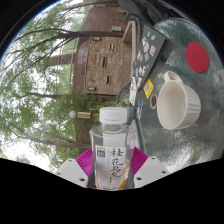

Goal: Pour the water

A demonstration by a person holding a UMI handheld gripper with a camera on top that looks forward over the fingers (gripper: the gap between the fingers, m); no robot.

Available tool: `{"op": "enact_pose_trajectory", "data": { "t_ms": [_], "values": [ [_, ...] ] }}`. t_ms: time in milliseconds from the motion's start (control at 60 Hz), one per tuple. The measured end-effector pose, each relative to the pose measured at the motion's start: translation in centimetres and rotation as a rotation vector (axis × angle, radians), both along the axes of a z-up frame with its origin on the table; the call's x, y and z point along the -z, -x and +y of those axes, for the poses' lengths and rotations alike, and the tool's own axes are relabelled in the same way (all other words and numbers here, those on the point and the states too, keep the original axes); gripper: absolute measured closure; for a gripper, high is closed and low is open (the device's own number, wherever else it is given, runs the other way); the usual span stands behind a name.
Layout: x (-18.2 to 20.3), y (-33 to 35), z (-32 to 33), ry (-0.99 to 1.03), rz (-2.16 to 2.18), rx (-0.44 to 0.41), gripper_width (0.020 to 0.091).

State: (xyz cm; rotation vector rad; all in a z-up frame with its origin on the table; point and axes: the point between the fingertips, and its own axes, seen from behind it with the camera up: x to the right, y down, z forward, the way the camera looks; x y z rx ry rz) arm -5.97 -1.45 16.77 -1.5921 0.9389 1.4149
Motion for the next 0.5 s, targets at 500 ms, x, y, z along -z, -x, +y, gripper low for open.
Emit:
{"op": "enact_pose_trajectory", "data": {
  "t_ms": [500],
  "values": [
    [-1.6,-3.2,-1.2,0.173,0.876,0.092,0.0644]
  ]
}}
